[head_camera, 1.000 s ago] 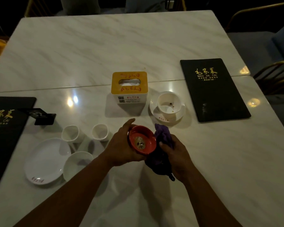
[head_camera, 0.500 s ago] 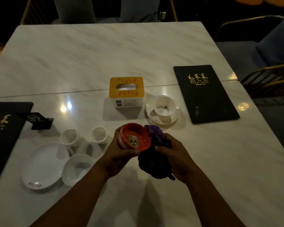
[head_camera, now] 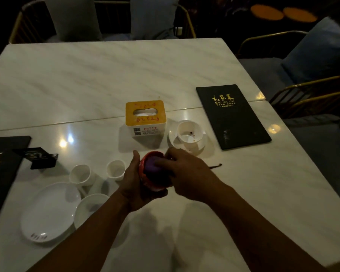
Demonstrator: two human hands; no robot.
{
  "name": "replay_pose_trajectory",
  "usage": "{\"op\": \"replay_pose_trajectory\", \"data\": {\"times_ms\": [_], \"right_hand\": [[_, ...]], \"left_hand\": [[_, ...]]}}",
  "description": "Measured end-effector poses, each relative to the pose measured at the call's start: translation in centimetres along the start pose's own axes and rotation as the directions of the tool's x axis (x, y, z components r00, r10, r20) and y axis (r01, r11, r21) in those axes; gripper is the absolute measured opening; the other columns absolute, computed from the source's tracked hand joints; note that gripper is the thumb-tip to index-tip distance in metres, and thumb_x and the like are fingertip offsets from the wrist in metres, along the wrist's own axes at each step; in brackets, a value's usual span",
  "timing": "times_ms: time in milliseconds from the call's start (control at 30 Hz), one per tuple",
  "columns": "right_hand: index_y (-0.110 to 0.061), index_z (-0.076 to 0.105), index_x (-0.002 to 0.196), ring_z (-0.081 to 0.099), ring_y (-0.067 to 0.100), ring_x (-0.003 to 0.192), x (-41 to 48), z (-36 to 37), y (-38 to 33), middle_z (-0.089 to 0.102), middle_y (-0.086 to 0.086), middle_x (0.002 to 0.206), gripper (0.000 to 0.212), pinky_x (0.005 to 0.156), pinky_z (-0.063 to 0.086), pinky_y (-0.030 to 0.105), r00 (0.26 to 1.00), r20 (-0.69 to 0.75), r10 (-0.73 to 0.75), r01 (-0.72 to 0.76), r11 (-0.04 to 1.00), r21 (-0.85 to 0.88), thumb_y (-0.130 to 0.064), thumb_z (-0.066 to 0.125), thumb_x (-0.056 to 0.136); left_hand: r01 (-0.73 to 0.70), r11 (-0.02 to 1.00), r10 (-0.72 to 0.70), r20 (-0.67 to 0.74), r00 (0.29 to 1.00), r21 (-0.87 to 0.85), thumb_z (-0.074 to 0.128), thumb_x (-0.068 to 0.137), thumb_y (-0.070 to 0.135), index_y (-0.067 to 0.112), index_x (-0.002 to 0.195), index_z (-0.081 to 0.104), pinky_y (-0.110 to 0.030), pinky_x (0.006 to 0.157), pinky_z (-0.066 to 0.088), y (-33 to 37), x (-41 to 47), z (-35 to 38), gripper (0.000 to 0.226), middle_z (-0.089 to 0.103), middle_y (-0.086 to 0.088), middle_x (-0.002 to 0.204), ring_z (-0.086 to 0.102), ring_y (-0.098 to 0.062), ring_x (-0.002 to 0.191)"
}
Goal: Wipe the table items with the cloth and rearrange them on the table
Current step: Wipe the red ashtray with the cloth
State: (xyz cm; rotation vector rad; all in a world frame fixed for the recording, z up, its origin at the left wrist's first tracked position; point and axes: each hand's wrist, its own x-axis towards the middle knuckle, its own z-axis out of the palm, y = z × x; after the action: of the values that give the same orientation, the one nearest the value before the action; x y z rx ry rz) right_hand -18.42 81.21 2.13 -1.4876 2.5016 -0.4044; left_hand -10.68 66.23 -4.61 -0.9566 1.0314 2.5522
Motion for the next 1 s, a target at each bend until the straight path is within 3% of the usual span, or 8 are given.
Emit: {"op": "replay_pose_trajectory", "data": {"times_ms": [100, 233, 400, 533, 667, 767, 900, 1000], "right_hand": [[-0.015, 0.050, 0.139, 0.050, 0.028, 0.119, 1.8, 1.6, -0.3, 0.047, 0.012, 0.141, 0.057, 0.087, 0.053, 0.038, 0.987, 0.063, -0.147, 0.160, 0.945, -0.285, -0.027, 0.070, 0.087], [-0.011, 0.052, 0.135, 0.047, 0.031, 0.120, 2.5, 2.2, 0.2, 0.042, 0.015, 0.142, 0.052, 0.083, 0.053, 0.040, 0.995, 0.026, -0.096, 0.098, 0.924, -0.370, -0.028, 0.068, 0.089], [-0.015, 0.050, 0.133, 0.052, 0.022, 0.099, 2.2, 2.3, -0.8, 0.048, 0.005, 0.126, 0.052, 0.074, 0.054, 0.036, 0.984, 0.087, 0.157, -0.139, 0.974, -0.179, -0.027, 0.066, 0.085], [-0.015, 0.066, 0.105, 0.065, 0.017, 0.085, 2.7, 1.2, -0.4, 0.066, 0.002, 0.100, 0.022, 0.076, 0.057, 0.034, 0.872, 0.370, 0.321, -0.402, 0.901, 0.164, -0.026, 0.058, 0.089], [-0.010, 0.070, 0.106, 0.071, 0.014, 0.083, 2.3, -0.3, -0.5, 0.074, 0.003, 0.092, 0.020, 0.079, 0.057, 0.030, 0.776, 0.562, 0.285, -0.623, 0.478, 0.619, -0.018, 0.057, 0.093], [-0.010, 0.070, 0.110, 0.071, 0.021, 0.090, 1.7, -0.9, -0.8, 0.074, 0.009, 0.099, 0.023, 0.087, 0.057, 0.037, 0.739, 0.607, 0.291, -0.672, 0.267, 0.690, -0.022, 0.063, 0.091], [-0.010, 0.062, 0.120, 0.069, 0.026, 0.091, 0.2, 0.0, -2.3, 0.073, 0.012, 0.100, 0.034, 0.078, 0.055, 0.037, 0.710, 0.626, 0.323, -0.547, -0.306, 0.779, -0.025, 0.066, 0.089], [-0.006, 0.068, 0.108, 0.071, 0.026, 0.084, -0.5, 0.4, -3.1, 0.075, 0.016, 0.094, 0.025, 0.071, 0.056, 0.035, 0.669, 0.577, 0.468, -0.472, -0.332, 0.817, -0.024, 0.065, 0.090]], "left_hand": [[-0.007, 0.996, 0.010, -0.032, 0.999, 0.085, 0.032, 0.092, 0.071, 0.030, 0.100, 0.078, -0.053, 0.094, 0.044, 0.4, -0.4, 0.2, 0.063, 0.073, -0.015, 0.112, 0.060, -0.041, 0.110], [-0.032, 0.995, 0.035, -0.038, 0.999, 0.094, 0.039, 0.090, 0.066, 0.025, 0.122, 0.067, -0.051, 0.086, 0.048, 0.7, -0.4, -0.8, 0.059, 0.070, -0.015, 0.121, 0.059, -0.044, 0.114], [-0.180, 0.978, 0.185, -0.038, 0.982, 0.106, 0.041, 0.091, 0.056, 0.029, 0.115, 0.069, -0.063, 0.101, 0.043, 1.9, -0.4, 0.0, 0.046, 0.068, -0.014, 0.123, 0.059, -0.038, 0.116], [-0.219, 0.962, 0.220, 0.012, 0.976, 0.165, 0.044, 0.086, 0.054, 0.038, 0.088, 0.079, -0.051, 0.095, 0.049, 2.8, -0.6, 1.1, 0.039, 0.069, -0.011, 0.115, 0.061, -0.031, 0.111], [-0.288, 0.940, 0.282, 0.062, 0.958, 0.184, 0.050, 0.082, 0.051, 0.040, 0.092, 0.076, -0.042, 0.086, 0.051, 2.4, -0.4, 1.8, 0.030, 0.076, -0.002, 0.098, 0.068, -0.026, 0.099], [-0.284, 0.939, 0.271, 0.091, 0.958, 0.192, 0.045, 0.084, 0.050, 0.039, 0.087, 0.077, -0.041, 0.089, 0.049, 1.9, -0.3, 1.9, 0.034, 0.078, 0.004, 0.088, 0.071, -0.019, 0.089], [-0.290, 0.954, 0.283, 0.089, 0.955, 0.077, 0.058, 0.083, 0.061, 0.023, 0.112, 0.072, -0.043, 0.086, 0.052, 1.3, -0.4, 1.4, 0.050, 0.077, -0.006, 0.098, 0.075, -0.021, 0.089], [-0.300, 0.954, 0.298, 0.077, 0.951, 0.010, 0.053, 0.086, 0.056, 0.023, 0.098, 0.075, -0.038, 0.076, 0.058, 1.2, -0.4, 1.3, 0.041, 0.077, -0.007, 0.092, 0.075, -0.020, 0.082]]}}
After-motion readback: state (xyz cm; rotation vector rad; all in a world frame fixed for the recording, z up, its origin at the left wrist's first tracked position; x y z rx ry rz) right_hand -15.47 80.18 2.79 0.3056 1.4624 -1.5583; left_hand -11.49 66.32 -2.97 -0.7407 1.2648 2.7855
